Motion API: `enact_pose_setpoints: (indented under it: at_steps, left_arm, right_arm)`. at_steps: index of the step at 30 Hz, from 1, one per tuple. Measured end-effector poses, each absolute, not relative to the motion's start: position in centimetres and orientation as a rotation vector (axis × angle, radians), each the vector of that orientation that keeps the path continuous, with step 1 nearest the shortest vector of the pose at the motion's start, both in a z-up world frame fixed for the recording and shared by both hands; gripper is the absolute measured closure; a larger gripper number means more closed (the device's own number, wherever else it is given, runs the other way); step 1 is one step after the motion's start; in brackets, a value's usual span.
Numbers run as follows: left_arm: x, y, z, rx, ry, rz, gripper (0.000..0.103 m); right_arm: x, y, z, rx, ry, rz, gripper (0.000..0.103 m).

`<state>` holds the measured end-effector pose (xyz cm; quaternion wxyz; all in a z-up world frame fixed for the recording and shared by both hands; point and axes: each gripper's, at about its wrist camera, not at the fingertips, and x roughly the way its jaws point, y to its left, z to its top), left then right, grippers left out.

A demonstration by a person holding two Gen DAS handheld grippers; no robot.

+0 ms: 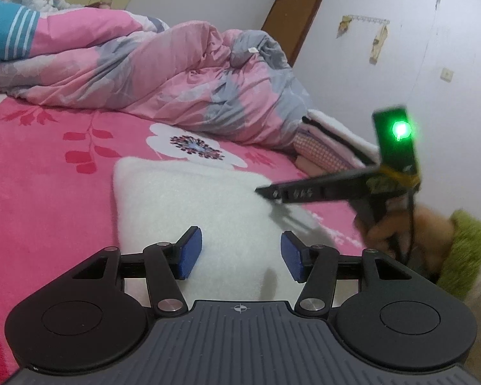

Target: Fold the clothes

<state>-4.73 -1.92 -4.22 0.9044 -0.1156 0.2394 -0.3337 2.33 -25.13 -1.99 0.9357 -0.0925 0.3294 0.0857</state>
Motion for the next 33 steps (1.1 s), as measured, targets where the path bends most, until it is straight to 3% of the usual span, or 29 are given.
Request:
enact_pose_setpoints:
  at_steps: [5, 10, 24, 33]
  left_arm:
    - [-4.8, -2.4, -3.8, -0.203, 0.509, -0.674, 0.048]
    - [-5.0, -2.9, -3.6, -0.166, 0.514, -0.661, 0.045]
    - [-5.3, -4.2, -2.9, -0.097, 0.532, -0.627, 0.034]
    - [-5.4, -4.7, -2.7, -0.074, 0.551, -0.629, 0.019]
  right_arm:
    - [-0.7, -24.8, 0.4, -0.172, 0.571, 0.226, 0.077]
    - [-1.4, -26.2, -3.6, -0.12, 0.612, 0.265, 0.072]
    - [-2.4, -26.6, -4.4, -0.068, 0.546, 0.257, 0.07]
    - [-2.7, -26.7, -4.6, -0.06, 0.526, 0.258, 0.07]
